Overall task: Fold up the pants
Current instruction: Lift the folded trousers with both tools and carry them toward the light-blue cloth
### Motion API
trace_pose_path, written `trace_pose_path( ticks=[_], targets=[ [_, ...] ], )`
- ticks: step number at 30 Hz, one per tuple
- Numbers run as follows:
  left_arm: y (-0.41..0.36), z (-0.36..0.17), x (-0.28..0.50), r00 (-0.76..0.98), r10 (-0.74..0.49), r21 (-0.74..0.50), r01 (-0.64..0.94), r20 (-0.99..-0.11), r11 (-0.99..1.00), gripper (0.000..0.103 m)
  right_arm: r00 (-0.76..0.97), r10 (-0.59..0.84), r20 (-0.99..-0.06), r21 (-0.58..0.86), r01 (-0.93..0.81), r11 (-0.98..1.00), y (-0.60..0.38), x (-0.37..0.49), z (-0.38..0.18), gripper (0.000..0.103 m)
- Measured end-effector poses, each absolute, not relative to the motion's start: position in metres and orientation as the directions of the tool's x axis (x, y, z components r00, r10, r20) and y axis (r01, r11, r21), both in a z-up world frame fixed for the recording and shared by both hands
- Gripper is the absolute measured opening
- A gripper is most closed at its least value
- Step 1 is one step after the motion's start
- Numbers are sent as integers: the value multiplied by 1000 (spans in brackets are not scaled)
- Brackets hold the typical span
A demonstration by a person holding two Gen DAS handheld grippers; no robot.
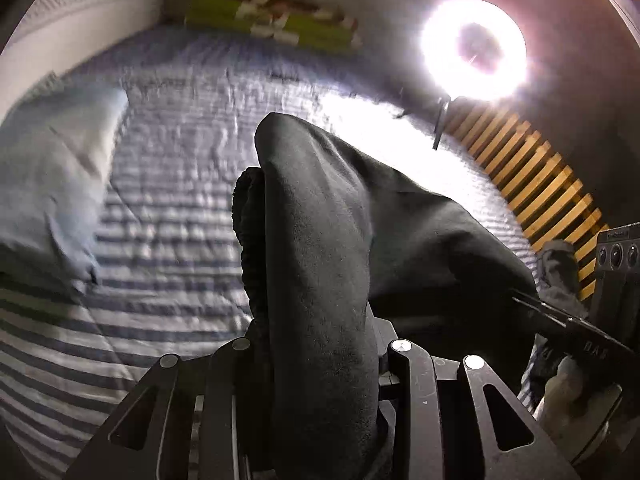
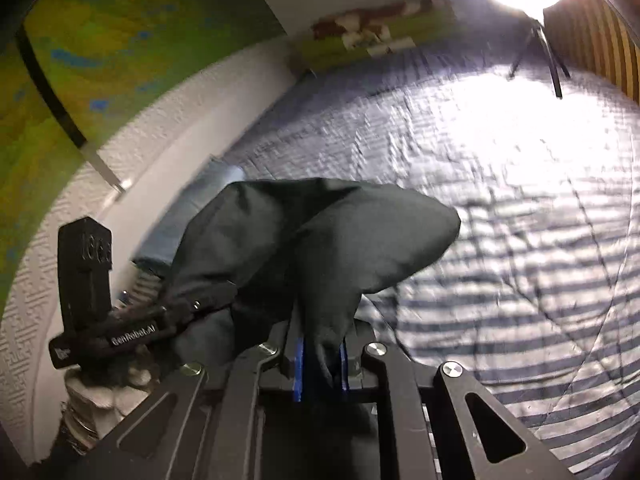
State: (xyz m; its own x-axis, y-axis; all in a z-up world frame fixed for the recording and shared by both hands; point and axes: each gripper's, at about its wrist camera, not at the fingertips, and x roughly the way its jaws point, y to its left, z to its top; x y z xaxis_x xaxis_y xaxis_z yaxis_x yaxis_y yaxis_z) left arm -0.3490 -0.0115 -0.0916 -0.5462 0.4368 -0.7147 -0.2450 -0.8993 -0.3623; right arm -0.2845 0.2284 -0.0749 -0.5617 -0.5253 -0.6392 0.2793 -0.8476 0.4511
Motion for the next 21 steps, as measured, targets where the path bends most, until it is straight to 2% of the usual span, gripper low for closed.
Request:
trace_pose_path(
  ticks=[12, 21],
  targets=[
    [-94, 62, -285, -795, 343, -294, -217, -501, -931, 33, -668, -570, -479, 287, 494, -821, 148, -255, 79, 10],
    [-195, 138, -296, -860, 185, -193, -104, -475, -976, 33, -636, -661, -398, 279, 603, -748, 40, -284, 128, 10]
  ],
)
